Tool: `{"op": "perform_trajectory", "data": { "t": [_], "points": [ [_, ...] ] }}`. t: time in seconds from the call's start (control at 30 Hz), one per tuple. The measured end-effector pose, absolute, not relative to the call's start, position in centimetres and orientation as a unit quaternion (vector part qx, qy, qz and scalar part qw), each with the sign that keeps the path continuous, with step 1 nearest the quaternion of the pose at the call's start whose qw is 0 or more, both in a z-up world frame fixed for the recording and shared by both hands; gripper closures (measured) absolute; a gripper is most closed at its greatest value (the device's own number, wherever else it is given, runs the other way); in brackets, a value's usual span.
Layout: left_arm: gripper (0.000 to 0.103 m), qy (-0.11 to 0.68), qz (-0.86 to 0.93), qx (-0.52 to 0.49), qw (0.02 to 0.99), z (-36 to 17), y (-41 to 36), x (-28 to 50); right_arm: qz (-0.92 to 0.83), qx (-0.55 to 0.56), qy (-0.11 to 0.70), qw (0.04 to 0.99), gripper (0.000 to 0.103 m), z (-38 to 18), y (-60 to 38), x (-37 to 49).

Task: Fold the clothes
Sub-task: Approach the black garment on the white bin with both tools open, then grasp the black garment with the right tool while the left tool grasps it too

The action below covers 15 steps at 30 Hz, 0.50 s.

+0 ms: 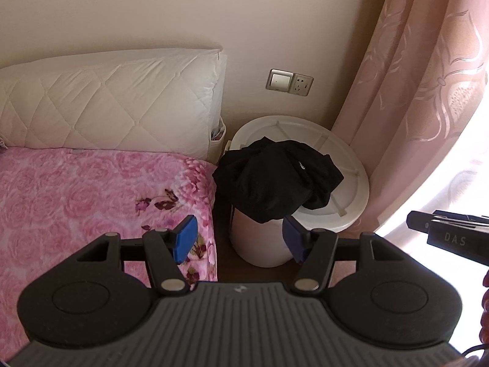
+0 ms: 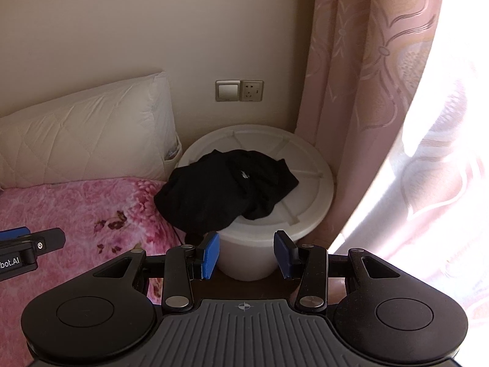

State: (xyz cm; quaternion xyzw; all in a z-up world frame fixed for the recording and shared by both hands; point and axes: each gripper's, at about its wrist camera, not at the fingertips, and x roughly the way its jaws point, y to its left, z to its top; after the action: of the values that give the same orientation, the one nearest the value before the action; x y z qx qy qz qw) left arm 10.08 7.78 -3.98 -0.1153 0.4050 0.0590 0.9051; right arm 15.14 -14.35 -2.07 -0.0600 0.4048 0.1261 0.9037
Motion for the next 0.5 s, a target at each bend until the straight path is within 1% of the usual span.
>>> {"op": "perform_trajectory", "data": {
  "t": [0.5],
  "points": [
    [0.046, 0.459, 0.074, -0.122, 0.877, -8.2, 6.5, 20.3, 0.177, -0.041, 0.449, 0.875, 0.059, -6.8, -13.9, 27.1]
  ]
}}
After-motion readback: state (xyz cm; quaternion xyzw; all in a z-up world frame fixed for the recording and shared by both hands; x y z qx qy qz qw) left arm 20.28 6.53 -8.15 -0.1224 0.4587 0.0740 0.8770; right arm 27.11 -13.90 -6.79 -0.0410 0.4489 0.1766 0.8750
